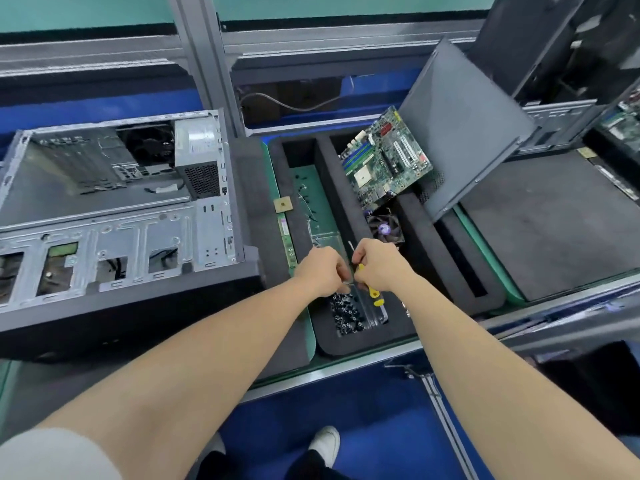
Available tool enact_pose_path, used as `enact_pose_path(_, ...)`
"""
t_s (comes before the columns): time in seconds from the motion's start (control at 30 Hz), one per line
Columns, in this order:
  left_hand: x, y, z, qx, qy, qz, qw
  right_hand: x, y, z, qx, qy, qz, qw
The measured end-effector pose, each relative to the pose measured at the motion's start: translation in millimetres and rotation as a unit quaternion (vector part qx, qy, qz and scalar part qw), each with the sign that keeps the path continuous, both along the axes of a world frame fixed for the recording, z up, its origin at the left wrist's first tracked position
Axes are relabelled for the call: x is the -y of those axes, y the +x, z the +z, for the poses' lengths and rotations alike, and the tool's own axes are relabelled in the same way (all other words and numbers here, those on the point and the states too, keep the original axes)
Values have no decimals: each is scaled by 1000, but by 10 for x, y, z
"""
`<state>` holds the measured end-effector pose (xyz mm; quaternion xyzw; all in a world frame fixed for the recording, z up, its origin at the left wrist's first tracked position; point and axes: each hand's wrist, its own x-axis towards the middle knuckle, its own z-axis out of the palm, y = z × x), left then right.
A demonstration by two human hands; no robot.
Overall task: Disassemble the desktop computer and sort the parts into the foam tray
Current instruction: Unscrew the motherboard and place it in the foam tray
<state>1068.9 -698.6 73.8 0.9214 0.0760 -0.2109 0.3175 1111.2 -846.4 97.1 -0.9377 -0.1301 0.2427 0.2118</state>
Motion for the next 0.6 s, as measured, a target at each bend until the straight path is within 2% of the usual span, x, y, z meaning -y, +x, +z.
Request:
enact_pose_path(0.1, -20, 23, -8, 24, -18, 11, 999, -2, 16, 39, -12, 5, -21, 1000)
enact_pose_path(0.23, -104, 91, 207, 128, -31, 55, 990, -79, 56, 244, 6, 37, -31, 999)
enact_pose_path(0.37, -323, 181, 627, 210, 10, 32, 977, -342, 113, 600, 76, 110, -54, 990)
enact_pose_path(0.5, -667, 159, 1065, 263, 27, 58, 963, -820, 95, 973, 163, 169, -63, 970)
enact_pose_path(0.6, -1118, 42, 1314, 294, 47, 61, 953, -1213, 0, 1193, 195, 210, -56, 956)
